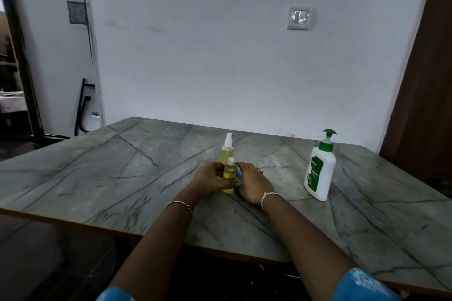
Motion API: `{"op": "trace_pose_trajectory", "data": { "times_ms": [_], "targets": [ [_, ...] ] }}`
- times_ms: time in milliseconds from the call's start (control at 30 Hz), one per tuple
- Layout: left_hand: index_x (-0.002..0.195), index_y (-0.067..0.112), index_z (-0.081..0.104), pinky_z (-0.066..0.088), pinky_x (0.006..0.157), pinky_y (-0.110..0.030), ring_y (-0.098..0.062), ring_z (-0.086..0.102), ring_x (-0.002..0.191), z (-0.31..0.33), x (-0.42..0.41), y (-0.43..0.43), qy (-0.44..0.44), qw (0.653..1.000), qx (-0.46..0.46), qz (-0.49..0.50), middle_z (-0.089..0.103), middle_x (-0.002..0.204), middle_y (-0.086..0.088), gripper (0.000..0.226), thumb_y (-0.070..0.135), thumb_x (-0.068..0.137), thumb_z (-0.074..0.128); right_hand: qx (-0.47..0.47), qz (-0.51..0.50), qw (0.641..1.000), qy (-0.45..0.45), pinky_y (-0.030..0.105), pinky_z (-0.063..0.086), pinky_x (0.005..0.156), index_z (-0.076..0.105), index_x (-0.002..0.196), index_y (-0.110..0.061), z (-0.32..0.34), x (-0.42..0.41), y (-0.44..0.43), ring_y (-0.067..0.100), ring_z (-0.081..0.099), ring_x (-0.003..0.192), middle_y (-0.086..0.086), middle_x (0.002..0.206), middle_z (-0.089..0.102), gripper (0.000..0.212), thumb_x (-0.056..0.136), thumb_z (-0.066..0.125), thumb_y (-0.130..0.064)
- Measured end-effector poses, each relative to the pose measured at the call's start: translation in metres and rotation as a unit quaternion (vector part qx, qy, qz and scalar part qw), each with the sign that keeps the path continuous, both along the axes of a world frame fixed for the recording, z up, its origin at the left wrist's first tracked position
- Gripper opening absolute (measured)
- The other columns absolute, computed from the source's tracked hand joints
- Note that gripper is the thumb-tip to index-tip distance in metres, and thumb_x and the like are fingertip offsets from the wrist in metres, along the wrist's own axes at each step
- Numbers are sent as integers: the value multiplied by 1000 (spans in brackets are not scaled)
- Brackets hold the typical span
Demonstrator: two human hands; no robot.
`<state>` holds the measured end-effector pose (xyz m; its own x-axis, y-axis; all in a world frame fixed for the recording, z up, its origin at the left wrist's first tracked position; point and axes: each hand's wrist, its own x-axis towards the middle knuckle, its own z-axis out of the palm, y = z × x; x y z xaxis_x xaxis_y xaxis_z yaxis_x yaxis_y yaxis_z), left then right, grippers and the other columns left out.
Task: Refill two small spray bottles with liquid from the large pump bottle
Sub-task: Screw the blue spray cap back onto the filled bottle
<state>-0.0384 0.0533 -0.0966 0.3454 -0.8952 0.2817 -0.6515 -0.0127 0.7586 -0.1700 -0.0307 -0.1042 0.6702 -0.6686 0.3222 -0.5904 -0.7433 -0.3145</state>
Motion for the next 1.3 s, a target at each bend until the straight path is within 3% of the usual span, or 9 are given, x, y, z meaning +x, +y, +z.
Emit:
{"op": "trace_pose_trajectory", "data": {
  "times_ms": [133,267,467,567,667,900,1000,1100,1300],
  "targets": [
    [97,22,67,54,87,-29,-11,67,89,-3,7,-2,28,999,6,-21,72,95,2,42,30,60,87,-57,-10,997,44,41,41,98,38,137,-16,-3,9,-5,32,47,122,10,137,46,50,89,54,-21],
    [97,24,65,52,85,-25,-7,66,88,-3,7,-2,27,999,1,-23,71,94,4,43,30,61,87,-84,-4,996,40,40,44,94,42,131,-16,-5,14,-12,31,51,115,11,126,53,43,89,54,-21],
    [96,28,64,47,75,-17,-4,64,85,-4,7,-1,18,1000,-3,-15,69,91,10,43,38,60,86,-78,-5,997,-4,38,47,83,44,123,-17,-6,19,-18,32,57,102,13,113,60,32,92,49,-20],
    [93,32,63,49,81,-22,-6,63,89,-5,8,-2,21,1000,-1,-12,69,94,8,41,40,60,85,-56,-9,997,-45,36,50,73,46,107,-19,-5,18,-20,29,61,87,11,99,66,20,89,54,-21],
    [90,33,62,52,88,-30,-9,64,92,-6,10,-3,37,999,3,-15,70,95,8,40,41,58,85,-36,-16,995,-96,33,48,69,51,101,-18,-4,11,-19,26,60,81,7,92,66,21,84,64,-20],
    [102,21,63,49,97,-37,-15,63,99,0,6,2,63,997,22,-29,68,103,0,43,32,66,83,-9,-25,984,-177,28,44,69,59,90,-14,0,-17,-23,21,58,81,4,89,65,17,79,72,-12],
    [111,14,62,49,97,-38,-18,63,100,0,4,2,61,998,26,-15,68,106,-3,54,32,65,83,7,-28,979,-204,26,43,65,61,87,-16,3,-31,-24,19,58,78,2,85,64,18,77,74,-9],
    [110,13,63,49,94,-35,-18,63,99,2,-4,2,37,999,21,-2,68,106,-3,51,32,67,83,4,-24,974,-227,24,42,65,62,86,-19,6,-45,-26,17,57,77,2,86,63,19,77,74,-8],
    [108,14,63,51,92,-41,-17,64,96,-2,-24,-8,19,1000,12,9,69,102,-2,55,37,62,85,1,-25,953,-302,31,52,70,61,90,-18,14,-71,-27,17,59,76,7,92,61,11,85,70,-15]
  ]
}}
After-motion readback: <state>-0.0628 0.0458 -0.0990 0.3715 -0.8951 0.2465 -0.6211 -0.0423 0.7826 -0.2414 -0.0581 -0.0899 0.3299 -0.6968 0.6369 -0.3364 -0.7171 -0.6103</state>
